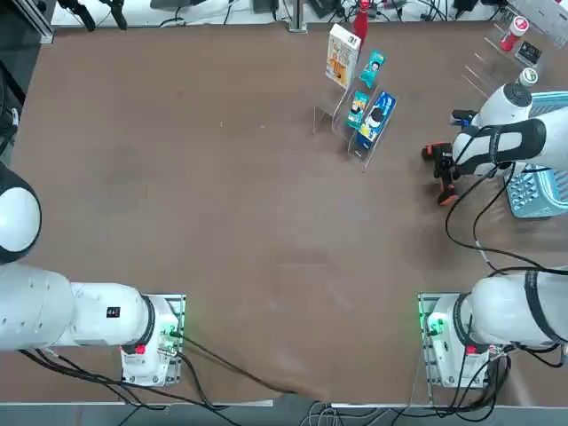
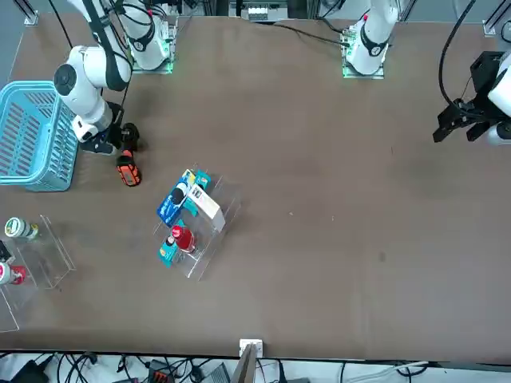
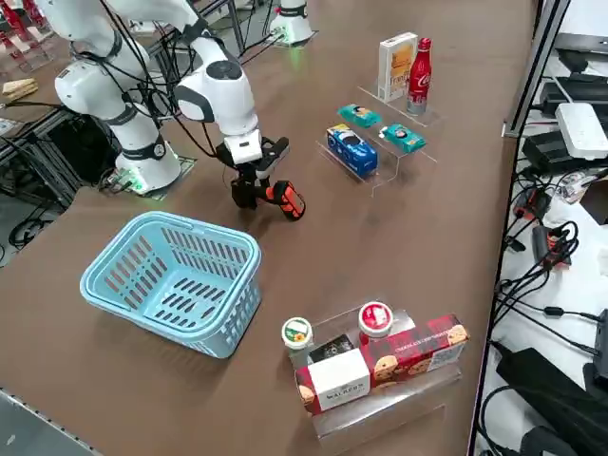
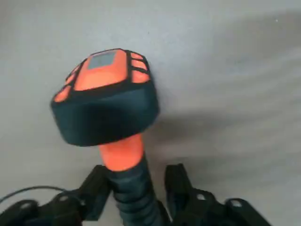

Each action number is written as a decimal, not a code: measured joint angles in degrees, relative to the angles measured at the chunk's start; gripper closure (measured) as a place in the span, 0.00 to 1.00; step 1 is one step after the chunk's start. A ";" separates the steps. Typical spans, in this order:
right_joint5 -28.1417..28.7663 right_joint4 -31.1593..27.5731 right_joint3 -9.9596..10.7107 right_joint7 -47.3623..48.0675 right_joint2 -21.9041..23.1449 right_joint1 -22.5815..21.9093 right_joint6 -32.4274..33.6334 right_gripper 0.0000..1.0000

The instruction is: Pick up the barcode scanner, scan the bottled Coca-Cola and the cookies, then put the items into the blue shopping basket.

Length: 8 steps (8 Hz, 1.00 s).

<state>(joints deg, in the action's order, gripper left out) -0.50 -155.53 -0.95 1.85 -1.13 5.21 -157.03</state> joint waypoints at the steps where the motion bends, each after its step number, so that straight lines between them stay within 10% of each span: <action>1: 0.00 0.00 -0.09 -0.06 -0.45 -0.04 -0.79 0.38; 2: 0.00 0.04 -0.26 -0.19 -0.70 -0.08 -1.46 0.55; 6: -0.01 2.02 -0.43 -0.32 0.79 -0.10 1.44 0.56; 8: 1.51 11.71 -0.67 -0.32 8.85 -1.30 21.56 0.56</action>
<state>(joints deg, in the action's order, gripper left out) 1.01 -143.81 -1.62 1.53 7.72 3.90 -135.47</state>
